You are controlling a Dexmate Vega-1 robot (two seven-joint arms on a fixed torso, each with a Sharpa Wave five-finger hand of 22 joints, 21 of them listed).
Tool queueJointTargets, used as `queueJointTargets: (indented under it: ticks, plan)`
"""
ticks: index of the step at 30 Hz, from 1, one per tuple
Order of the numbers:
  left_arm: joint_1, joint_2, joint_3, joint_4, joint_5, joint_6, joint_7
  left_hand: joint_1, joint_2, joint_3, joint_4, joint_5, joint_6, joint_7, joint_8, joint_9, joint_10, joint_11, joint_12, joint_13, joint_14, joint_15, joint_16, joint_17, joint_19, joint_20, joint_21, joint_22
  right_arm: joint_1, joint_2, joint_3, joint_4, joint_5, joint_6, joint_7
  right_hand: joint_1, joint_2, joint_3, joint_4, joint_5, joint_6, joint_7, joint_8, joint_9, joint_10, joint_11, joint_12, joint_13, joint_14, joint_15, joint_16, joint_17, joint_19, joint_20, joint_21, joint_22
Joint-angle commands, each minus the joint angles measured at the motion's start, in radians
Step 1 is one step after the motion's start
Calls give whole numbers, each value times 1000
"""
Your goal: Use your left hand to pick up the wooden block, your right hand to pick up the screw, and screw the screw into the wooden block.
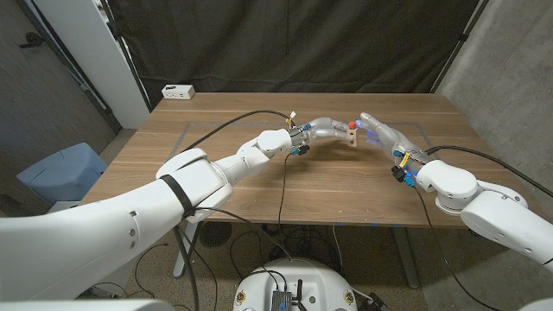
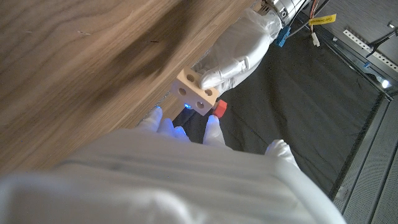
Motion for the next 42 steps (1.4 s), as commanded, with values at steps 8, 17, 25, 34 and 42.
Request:
queueJointTargets:
  ticks: [8,17,25,34,42]
  plan:
    - [-12,-3,10,5,-9,45,11,-8,2,4,2,7,-1,-2,5,4,-2,2,0,0,-4,5,-1,3,-4,8,4,2,-17,2,1,-38,5,-43,-11,-4,3,6,5,6,7,-10,7,3,-61,-4,7,2,-121,0,4,0,-8,3,-1,3]
    - [-14,-3,13,6,-11,49,13,-8,1,4,1,7,-1,-2,5,4,-2,0,0,0,-5,6,-1,3,-5,9,4,2,-24,0,-1,-56,3,-54,-17,-4,4,6,6,6,7,-10,7,3,-61,-6,7,2,-121,0,4,0,-8,3,0,3]
    - [-16,-1,16,5,-10,45,14,-9,2,4,2,7,1,0,6,4,-2,0,0,0,-4,4,0,3,-3,7,4,2,-38,-1,23,-60,3,-60,-34,-4,4,6,6,7,8,-10,7,3,-60,-6,7,2,-120,1,5,0,-9,3,0,3]
    - [-16,3,14,3,-9,25,9,-8,1,4,1,7,1,-1,7,4,-2,2,0,0,-4,5,-1,3,-3,8,4,2,-42,0,42,-44,-5,-50,-30,-4,4,6,6,7,4,-9,5,3,-60,-6,7,2,-120,0,5,0,-8,3,0,3]
    - [-11,7,11,1,-6,1,2,-8,1,4,0,7,0,-1,7,4,-2,1,0,0,-4,5,-1,3,-4,8,4,2,-43,-5,55,-34,-16,-53,-25,-3,3,6,6,8,-1,-9,3,3,-60,-5,7,2,-121,0,5,0,-7,3,0,3]
